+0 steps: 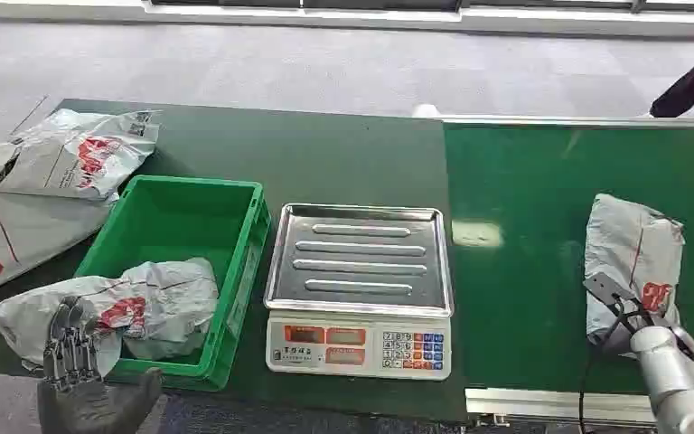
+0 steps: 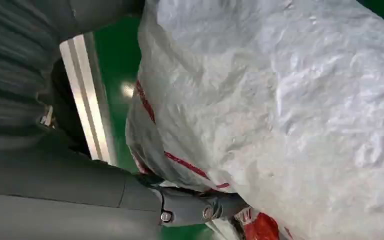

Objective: Moved the parcel from conveyor to table for the left to box.

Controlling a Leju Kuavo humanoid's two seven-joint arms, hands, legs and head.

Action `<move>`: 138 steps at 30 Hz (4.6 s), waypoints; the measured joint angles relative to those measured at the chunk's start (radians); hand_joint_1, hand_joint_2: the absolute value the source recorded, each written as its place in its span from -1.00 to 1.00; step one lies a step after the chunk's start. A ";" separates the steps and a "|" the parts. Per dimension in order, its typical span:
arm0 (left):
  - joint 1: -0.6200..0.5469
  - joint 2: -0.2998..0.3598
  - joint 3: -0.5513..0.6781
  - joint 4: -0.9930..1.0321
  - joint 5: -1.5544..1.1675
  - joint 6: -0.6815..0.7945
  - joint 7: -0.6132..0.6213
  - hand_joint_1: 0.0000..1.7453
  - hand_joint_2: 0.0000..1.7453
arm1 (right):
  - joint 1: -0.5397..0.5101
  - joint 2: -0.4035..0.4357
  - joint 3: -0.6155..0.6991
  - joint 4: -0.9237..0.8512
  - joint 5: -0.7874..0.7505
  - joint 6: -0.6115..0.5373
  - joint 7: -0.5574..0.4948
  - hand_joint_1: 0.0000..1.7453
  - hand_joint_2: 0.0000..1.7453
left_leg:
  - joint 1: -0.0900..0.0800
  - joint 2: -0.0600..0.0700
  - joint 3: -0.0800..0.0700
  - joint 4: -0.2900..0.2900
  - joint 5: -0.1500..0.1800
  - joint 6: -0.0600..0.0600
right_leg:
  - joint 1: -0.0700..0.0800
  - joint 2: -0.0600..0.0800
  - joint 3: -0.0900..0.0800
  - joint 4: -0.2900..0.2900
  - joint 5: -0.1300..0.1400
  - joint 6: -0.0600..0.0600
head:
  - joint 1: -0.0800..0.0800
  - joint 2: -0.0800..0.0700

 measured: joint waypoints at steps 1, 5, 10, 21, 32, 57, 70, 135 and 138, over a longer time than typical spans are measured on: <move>-0.001 0.008 -0.006 0.003 0.009 0.014 -0.003 -1.00 1.00 | -0.001 0.000 0.000 0.002 -0.005 -0.020 -0.010 1.00 1.00 | 0.000 0.000 0.000 0.000 0.000 0.000 | 0.000 0.000 0.001 0.000 0.000 0.000 | 0.000 0.000; -0.001 0.031 -0.024 0.005 0.029 0.053 -0.010 -1.00 1.00 | -0.008 0.001 0.001 0.002 -0.018 -0.090 -0.029 1.00 1.00 | 0.000 0.000 -0.001 0.000 0.001 0.001 | -0.002 0.000 0.000 0.000 0.001 0.002 | 0.000 0.000; -0.002 0.049 -0.035 0.006 0.038 0.068 -0.013 -1.00 1.00 | -0.017 0.004 0.001 0.002 -0.026 -0.121 -0.040 1.00 1.00 | -0.001 0.000 -0.001 0.001 0.001 0.001 | -0.001 0.000 0.000 0.000 0.002 0.002 | 0.000 0.000; -0.015 0.072 -0.064 0.012 0.045 0.082 -0.018 -1.00 1.00 | -0.026 0.007 0.001 0.006 -0.083 -0.145 -0.111 1.00 1.00 | 0.000 0.000 -0.004 0.000 0.001 0.001 | 0.000 0.000 -0.002 0.000 0.001 0.001 | 0.000 0.000; -0.032 0.043 -0.064 0.025 -0.014 0.043 -0.027 -1.00 1.00 | 0.182 0.185 0.134 -0.767 -0.456 -0.638 -0.629 1.00 1.00 | 0.000 -0.004 -0.008 -0.001 0.003 -0.001 | 0.001 -0.003 -0.007 0.001 0.001 -0.001 | 0.000 0.000; -0.039 0.027 -0.081 0.074 -0.042 0.063 -0.014 -1.00 1.00 | 0.147 0.187 0.951 -1.116 0.036 -0.048 -0.271 -1.00 1.00 | 0.000 0.002 -0.007 -0.001 0.003 -0.004 | 0.001 0.004 -0.009 0.002 0.002 -0.003 | 0.000 0.000; -0.012 0.024 -0.082 0.054 -0.057 0.070 -0.012 -1.00 1.00 | 0.173 0.177 0.942 -1.123 -0.031 -0.167 -0.369 -1.00 1.00 | 0.000 0.002 -0.007 -0.001 0.003 -0.004 | 0.002 0.004 -0.009 0.002 0.002 -0.003 | 0.000 0.000; -1.015 -0.342 -0.425 1.106 -1.065 -0.557 0.890 1.00 1.00 | 0.643 0.445 0.458 -1.550 -0.890 -0.900 -0.990 -1.00 1.00 | 0.000 0.003 -0.011 0.000 0.007 -0.003 | 0.000 0.006 -0.014 0.002 0.008 -0.002 | 0.000 0.000; -1.042 -0.359 -0.435 1.182 -1.082 -0.555 0.890 1.00 1.00 | 0.636 0.445 0.474 -1.542 -0.888 -0.900 -0.990 -1.00 1.00 | 0.000 0.003 -0.010 -0.001 0.007 -0.002 | 0.000 0.006 -0.011 0.001 0.008 -0.002 | 0.000 0.000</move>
